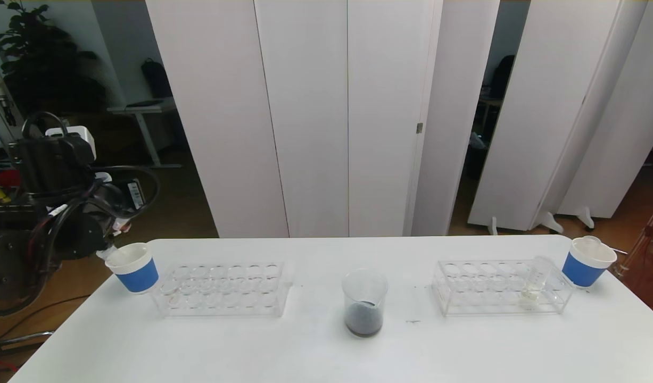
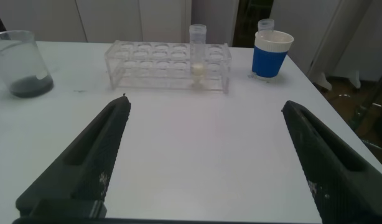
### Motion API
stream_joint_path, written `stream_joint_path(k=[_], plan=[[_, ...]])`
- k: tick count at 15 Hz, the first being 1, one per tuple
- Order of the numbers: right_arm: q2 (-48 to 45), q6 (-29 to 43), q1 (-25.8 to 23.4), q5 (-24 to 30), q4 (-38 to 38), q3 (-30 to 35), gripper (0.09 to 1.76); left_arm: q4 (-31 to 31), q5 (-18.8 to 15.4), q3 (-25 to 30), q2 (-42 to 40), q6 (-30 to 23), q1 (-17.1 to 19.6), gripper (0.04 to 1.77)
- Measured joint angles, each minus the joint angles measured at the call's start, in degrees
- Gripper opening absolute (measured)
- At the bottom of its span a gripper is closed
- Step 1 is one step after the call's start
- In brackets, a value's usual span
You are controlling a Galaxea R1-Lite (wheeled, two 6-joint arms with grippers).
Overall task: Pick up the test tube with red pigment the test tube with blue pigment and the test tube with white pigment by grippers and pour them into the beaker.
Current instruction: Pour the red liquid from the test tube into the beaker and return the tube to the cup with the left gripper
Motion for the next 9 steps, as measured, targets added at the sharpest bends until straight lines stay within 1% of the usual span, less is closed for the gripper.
stream_joint_path(k=[2,9], plan=[[0.0,0.0,0.0,0.0,0.0,0.0,1.75,-4.0,-0.7,0.0,2.4,0.5,1.5,0.59],[0.0,0.0,0.0,0.0,0.0,0.0,1.75,-18.1,-1.1,1.7,12.0,1.0,5.2,0.59]])
